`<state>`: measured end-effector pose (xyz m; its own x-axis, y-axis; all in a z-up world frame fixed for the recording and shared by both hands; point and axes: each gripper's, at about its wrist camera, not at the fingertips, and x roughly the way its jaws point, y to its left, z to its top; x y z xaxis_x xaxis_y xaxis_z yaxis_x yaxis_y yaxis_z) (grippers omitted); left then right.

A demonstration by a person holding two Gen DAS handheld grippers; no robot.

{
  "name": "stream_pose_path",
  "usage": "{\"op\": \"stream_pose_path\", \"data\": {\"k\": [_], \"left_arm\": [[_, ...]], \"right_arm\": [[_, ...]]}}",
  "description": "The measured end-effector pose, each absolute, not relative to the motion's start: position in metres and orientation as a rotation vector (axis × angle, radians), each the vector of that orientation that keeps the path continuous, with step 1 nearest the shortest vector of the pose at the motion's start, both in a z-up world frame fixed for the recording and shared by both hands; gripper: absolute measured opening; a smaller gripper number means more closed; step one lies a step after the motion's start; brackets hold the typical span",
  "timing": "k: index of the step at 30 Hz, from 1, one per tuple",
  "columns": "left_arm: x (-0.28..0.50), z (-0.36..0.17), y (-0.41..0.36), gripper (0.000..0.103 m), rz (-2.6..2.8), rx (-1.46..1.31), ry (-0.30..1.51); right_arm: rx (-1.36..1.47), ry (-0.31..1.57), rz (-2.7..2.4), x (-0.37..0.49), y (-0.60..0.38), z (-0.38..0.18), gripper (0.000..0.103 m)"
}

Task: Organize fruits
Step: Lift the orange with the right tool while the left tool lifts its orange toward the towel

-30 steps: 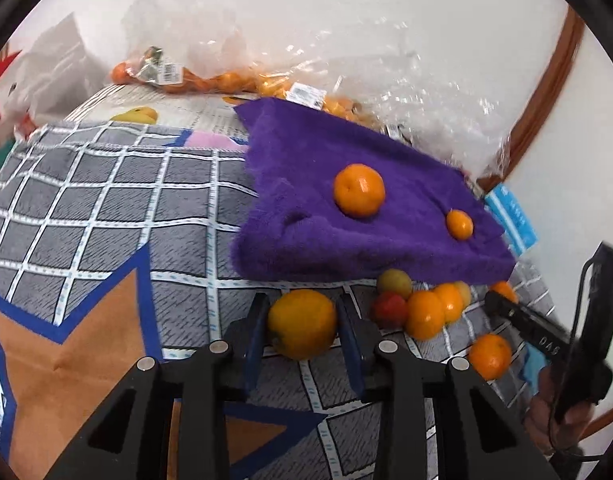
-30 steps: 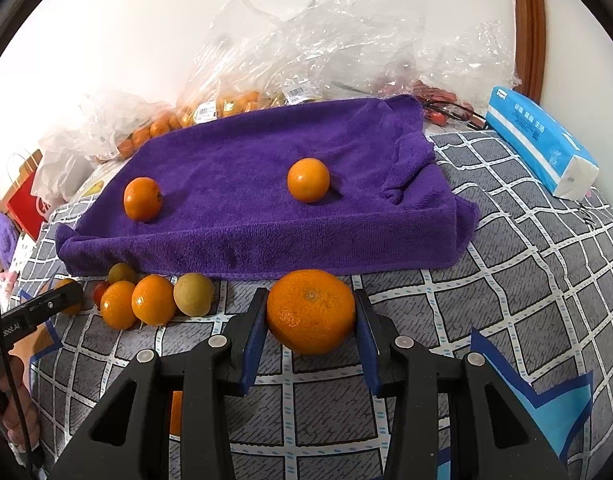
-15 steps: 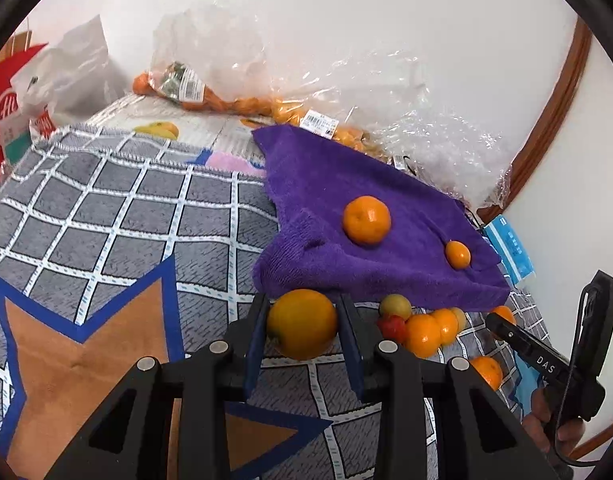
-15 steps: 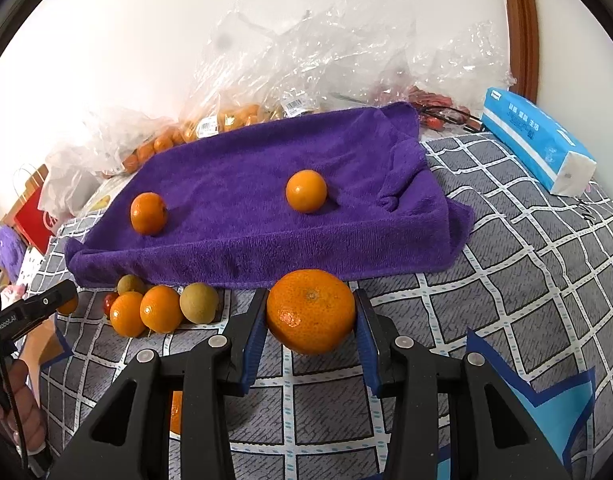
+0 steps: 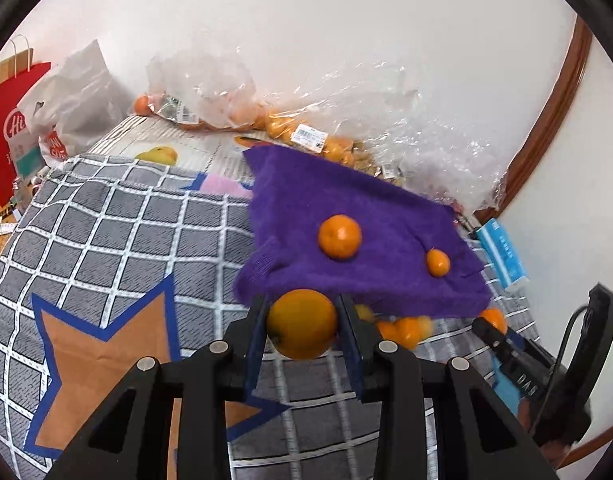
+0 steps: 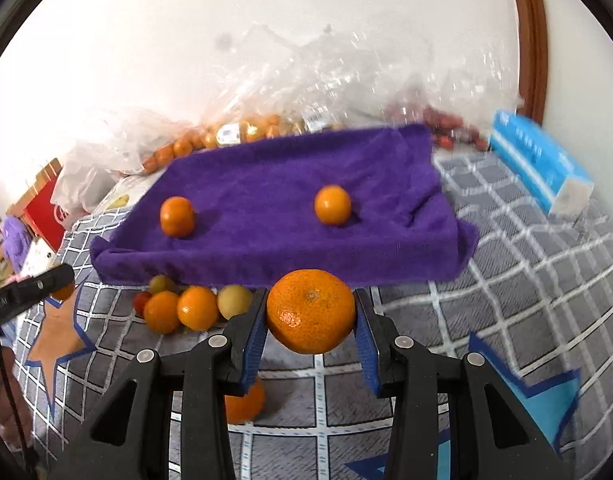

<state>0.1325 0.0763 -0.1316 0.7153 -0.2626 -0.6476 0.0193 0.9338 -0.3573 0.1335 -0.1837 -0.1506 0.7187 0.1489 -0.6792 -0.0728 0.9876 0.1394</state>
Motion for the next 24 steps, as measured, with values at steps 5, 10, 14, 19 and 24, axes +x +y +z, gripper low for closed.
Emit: {"op": "stream_pose_path", "data": {"k": [5, 10, 14, 19, 24], "left_arm": [[0.148, -0.110, 0.070, 0.032, -0.155, -0.308, 0.734], [0.169, -0.099, 0.067, 0.032, -0.141, -0.296, 0.700], [0.190, -0.098, 0.062, 0.032, -0.156, -0.312, 0.699], [0.214, -0.093, 0.053, 0.032, -0.170, -0.318, 0.666], [0.231, -0.105, 0.049, 0.032, -0.167, -0.318, 0.659]], "right_arm": [[0.095, 0.750, 0.140, 0.141, -0.178, -0.136, 0.041], [0.131, 0.765, 0.136, 0.161, -0.182, -0.128, 0.041], [0.124, 0.742, 0.116, 0.179, -0.185, -0.120, 0.041], [0.119, 0.711, 0.101, 0.203, -0.189, -0.113, 0.041], [0.128, 0.695, 0.085, 0.227, -0.192, -0.119, 0.041]]}}
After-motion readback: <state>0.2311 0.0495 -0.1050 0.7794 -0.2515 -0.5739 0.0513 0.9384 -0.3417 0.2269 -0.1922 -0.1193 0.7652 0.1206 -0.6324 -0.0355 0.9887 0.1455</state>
